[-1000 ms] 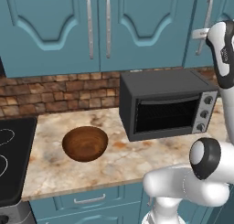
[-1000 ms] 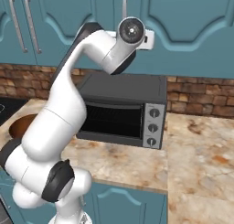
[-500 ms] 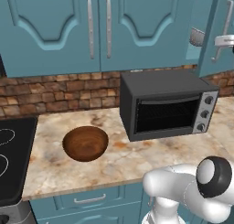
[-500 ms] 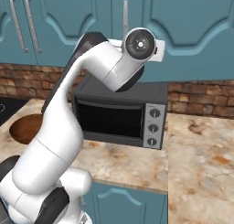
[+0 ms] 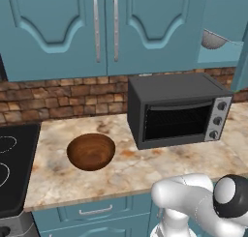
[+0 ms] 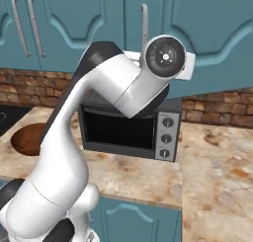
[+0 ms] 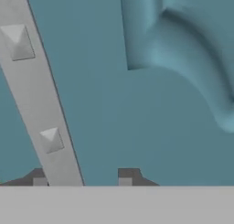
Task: Open the cabinet and setup a tea strainer by placing it in the bowl upright.
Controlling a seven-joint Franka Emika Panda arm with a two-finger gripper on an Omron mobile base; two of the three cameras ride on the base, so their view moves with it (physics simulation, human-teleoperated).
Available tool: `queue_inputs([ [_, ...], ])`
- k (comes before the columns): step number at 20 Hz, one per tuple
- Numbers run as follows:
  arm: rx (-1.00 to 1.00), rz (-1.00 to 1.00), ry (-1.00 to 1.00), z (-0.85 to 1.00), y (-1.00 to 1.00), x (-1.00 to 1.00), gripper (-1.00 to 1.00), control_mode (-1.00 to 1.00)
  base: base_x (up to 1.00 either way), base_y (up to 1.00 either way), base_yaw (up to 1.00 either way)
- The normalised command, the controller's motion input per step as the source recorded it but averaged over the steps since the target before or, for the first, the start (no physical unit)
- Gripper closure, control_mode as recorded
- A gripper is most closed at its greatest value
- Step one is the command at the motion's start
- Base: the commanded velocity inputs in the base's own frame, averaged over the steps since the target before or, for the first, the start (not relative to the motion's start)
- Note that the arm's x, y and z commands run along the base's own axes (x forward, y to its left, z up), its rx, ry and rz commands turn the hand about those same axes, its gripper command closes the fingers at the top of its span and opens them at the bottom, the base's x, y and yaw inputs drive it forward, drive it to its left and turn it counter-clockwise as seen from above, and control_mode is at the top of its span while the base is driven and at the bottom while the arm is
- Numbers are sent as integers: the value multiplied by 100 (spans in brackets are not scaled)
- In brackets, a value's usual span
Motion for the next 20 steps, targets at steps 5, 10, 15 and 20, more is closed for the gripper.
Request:
queue_inputs([
  [5, 0, 0, 5, -6, -78, -100, 100, -100, 0, 0, 0],
  [10, 0, -9, 0, -1, -59, -85, 100, -100, 0, 0, 0],
  [15, -1, -13, 0, 1, -5, -59, -100, -100, 0, 0, 0],
  [20, -21, -27, 5, 37, 27, -73, -100, -100, 0, 0, 0],
])
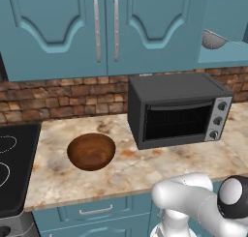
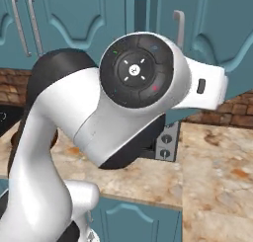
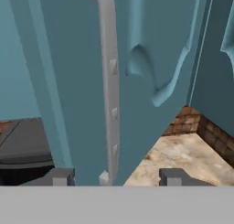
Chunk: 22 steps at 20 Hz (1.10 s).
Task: Open the cabinet and setup a tea strainer by placing it in the bowl upright.
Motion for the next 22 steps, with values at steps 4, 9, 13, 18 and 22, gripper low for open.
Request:
queue_inputs([
  [4, -36, -35, 16, 29, 46, -47, -100, -100, 0, 0, 0],
  [9, -50, -19, 45, -4, 97, 4, -100, -100, 0, 0, 0],
  [13, -35, -7, 46, -3, 77, 16, -100, -100, 0, 0, 0],
  [18, -26, 0, 43, -13, 45, 37, -100, -100, 0, 0, 0],
  [22, -8, 0, 42, -23, -9, 70, -100, -100, 0, 0, 0],
])
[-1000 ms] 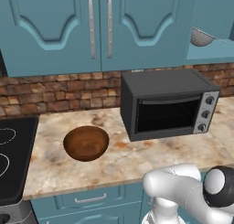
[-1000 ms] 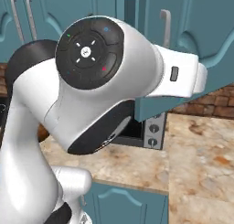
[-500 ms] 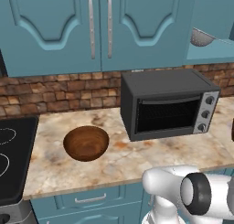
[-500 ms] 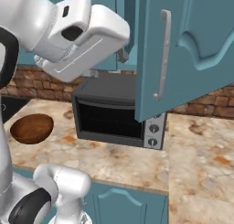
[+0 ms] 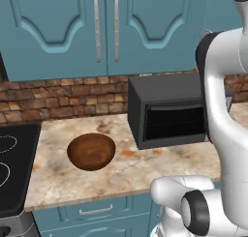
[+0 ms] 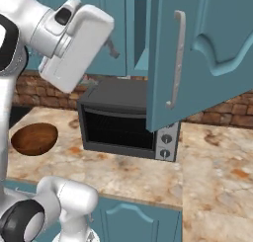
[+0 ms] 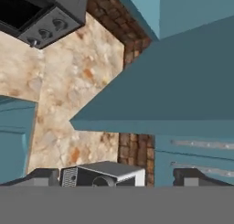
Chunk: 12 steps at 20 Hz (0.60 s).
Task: Open the cabinet and setup a tea strainer by placing it in the bowl upright.
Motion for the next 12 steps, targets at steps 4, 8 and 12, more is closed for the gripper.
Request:
queue_inputs([
  [4, -5, 2, 49, -22, -12, 95, -100, -100, 0, 0, 0],
  [8, -2, 3, 42, -7, -34, 73, -100, -100, 0, 0, 0],
  [12, 2, 0, 17, -4, -100, 0, -100, -100, 0, 0, 0],
])
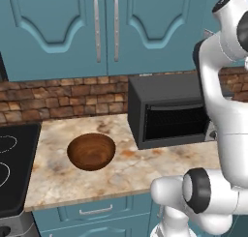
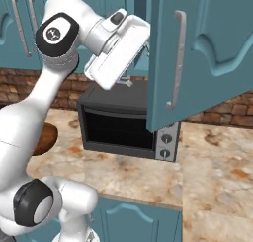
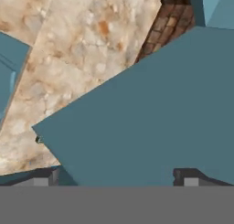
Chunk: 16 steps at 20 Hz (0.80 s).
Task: Open the cabinet and setup a tea strainer by placing it in the bowl upright.
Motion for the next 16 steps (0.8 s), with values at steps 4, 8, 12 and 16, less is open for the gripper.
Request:
queue_inputs([
  [4, -6, -4, 14, -21, -85, 0, -100, -100, 0, 0, 0],
  [8, -19, -16, 24, -23, -74, 0, -100, -100, 0, 0, 0],
  [12, -2, -6, 22, -14, -100, -21, -100, -100, 0, 0, 0],
  [16, 7, 7, 3, -3, -100, -10, -100, -100, 0, 0, 0],
])
